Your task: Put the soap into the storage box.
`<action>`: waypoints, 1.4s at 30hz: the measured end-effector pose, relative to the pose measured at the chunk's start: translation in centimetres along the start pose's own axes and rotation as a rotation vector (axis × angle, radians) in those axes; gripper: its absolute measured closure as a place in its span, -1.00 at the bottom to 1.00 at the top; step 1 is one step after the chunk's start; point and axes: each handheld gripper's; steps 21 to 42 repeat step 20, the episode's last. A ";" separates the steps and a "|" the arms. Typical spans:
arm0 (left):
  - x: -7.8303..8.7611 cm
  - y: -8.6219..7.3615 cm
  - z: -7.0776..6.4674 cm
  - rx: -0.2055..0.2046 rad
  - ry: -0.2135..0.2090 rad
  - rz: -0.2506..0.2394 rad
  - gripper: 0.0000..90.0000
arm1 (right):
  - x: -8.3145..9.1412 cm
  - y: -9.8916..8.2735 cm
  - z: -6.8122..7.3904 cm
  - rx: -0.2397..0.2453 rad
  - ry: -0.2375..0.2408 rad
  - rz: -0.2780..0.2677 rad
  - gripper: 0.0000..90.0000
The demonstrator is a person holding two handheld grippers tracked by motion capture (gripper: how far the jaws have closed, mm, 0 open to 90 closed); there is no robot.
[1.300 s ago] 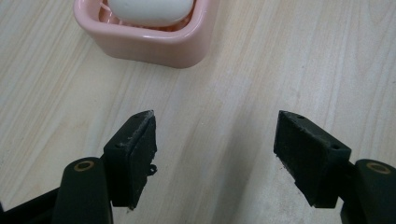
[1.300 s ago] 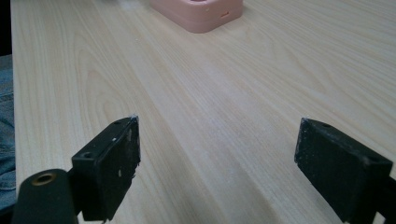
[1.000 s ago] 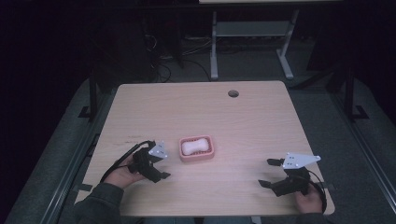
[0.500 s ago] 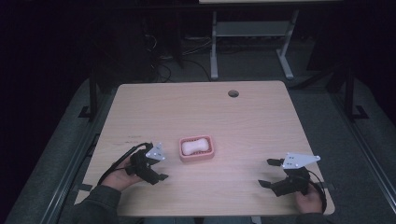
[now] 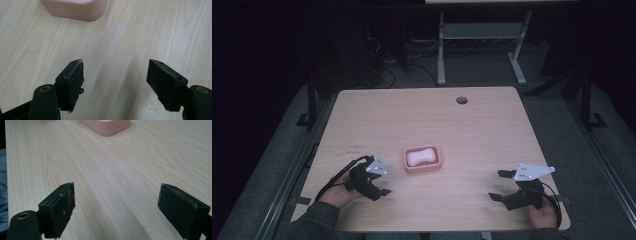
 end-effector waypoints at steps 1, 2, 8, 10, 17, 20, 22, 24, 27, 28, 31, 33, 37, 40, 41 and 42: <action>0.0 -0.1 -0.1 0.002 0.001 -0.004 -0.35 | 0.0 0.0 0.0 -0.001 0.000 0.000 -0.70; 0.0 -0.2 -0.1 0.003 0.000 -0.005 -0.35 | 0.0 0.0 0.0 0.000 0.000 0.001 -0.70; 0.0 -0.8 -0.6 0.019 -0.001 -0.005 -0.35 | 0.0 0.0 0.0 0.003 0.001 0.001 -0.70; 0.0 -1.0 -1.0 0.019 -0.002 -0.009 -0.35 | 0.1 0.0 0.0 0.002 0.002 0.000 -0.70; -0.1 -1.2 -1.6 0.021 0.015 -0.006 -0.36 | 0.2 0.1 0.0 0.015 0.004 -0.004 -0.70; 0.0 -1.2 -1.5 0.026 0.032 -0.020 -0.38 | 0.2 0.1 0.0 0.014 0.006 -0.005 -0.70; 0.0 -1.2 -1.5 0.026 0.032 -0.020 -0.38 | 0.2 0.1 0.0 0.014 0.006 -0.005 -0.70; 0.0 -1.2 -1.5 0.026 0.032 -0.020 -0.38 | 0.2 0.1 0.0 0.014 0.006 -0.005 -0.70; 0.0 -1.2 -1.5 0.026 0.032 -0.020 -0.38 | 0.2 0.1 0.0 0.014 0.006 -0.005 -0.70; 0.0 -1.2 -1.5 0.026 0.032 -0.020 -0.38 | 0.2 0.1 0.0 0.014 0.006 -0.005 -0.70; 0.0 -1.2 -1.5 0.026 0.032 -0.020 -0.38 | 0.2 0.1 0.0 0.014 0.006 -0.005 -0.70; 0.0 -1.2 -1.5 0.026 0.032 -0.020 -0.38 | 0.2 0.1 0.0 0.014 0.006 -0.005 -0.70; 0.0 -1.2 -1.5 0.026 0.032 -0.020 -0.38 | 0.2 0.1 0.0 0.014 0.006 -0.005 -0.70; 0.0 -1.2 -1.5 0.026 0.032 -0.020 -0.38 | 0.2 0.1 0.0 0.014 0.006 -0.005 -0.70; 0.0 -1.2 -1.5 0.026 0.032 -0.020 -0.38 | 0.2 0.1 0.0 0.014 0.006 -0.005 -0.70; 0.0 -1.2 -1.5 0.026 0.032 -0.020 -0.38 | 0.2 0.1 0.0 0.014 0.006 -0.005 -0.70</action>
Point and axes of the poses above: each handheld gripper's, and its own axes: x roughly backward along the jaws, y roughly out of its top, z roughly to its left, and after that the axes turned 7 degrees about y, right-handed
